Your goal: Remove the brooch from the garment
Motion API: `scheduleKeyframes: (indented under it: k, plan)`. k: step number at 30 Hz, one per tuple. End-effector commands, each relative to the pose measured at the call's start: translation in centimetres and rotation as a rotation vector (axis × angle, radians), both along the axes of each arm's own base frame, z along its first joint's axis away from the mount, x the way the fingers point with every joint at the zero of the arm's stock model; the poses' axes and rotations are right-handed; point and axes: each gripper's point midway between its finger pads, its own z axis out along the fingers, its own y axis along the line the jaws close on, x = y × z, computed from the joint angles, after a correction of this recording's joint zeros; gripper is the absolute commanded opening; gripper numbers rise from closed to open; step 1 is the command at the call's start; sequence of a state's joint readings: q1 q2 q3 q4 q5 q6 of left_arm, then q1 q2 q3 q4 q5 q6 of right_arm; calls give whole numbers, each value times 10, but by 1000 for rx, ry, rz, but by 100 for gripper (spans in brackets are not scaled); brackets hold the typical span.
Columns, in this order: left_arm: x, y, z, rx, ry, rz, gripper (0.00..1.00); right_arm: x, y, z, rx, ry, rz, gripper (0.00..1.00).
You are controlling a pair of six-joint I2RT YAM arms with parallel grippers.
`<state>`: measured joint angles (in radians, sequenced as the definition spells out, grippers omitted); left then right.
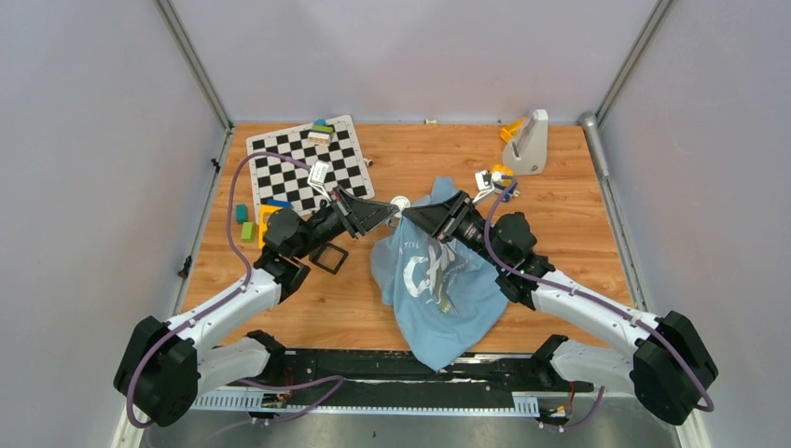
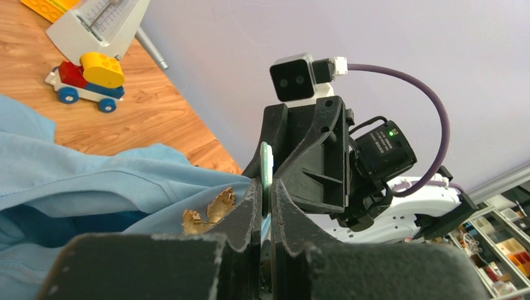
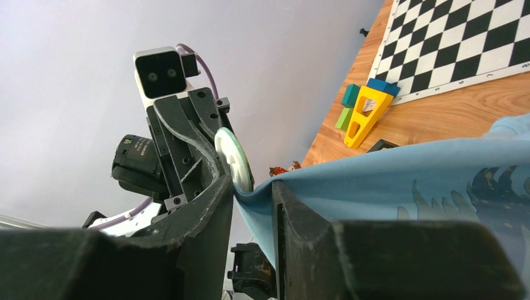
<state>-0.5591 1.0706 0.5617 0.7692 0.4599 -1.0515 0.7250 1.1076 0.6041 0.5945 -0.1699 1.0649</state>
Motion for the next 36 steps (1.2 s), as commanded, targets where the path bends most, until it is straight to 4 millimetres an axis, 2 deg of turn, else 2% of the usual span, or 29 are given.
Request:
scheduleKeyframes:
  k: [1,5,17,26,31,36]
  plan:
    - [-12,-1,26,-65,-77,-54,0,-7,1,29,78,-85,34,31]
    - [-16,-2,30,-82,-78,-79,0,-8,3,34,83,-95,51,31]
    - [-23,-5,30,-75,-122,-127,0,-13,7,29,80,-63,87,7]
    - [-36,-17,22,-38,-157,-259,0,-19,7,22,35,3,140,6]
    - [-39,-24,2,92,-171,-322,0,-26,12,16,-18,40,226,7]
    - [-42,-24,-8,142,-167,-347,0,-36,10,11,-45,20,296,12]
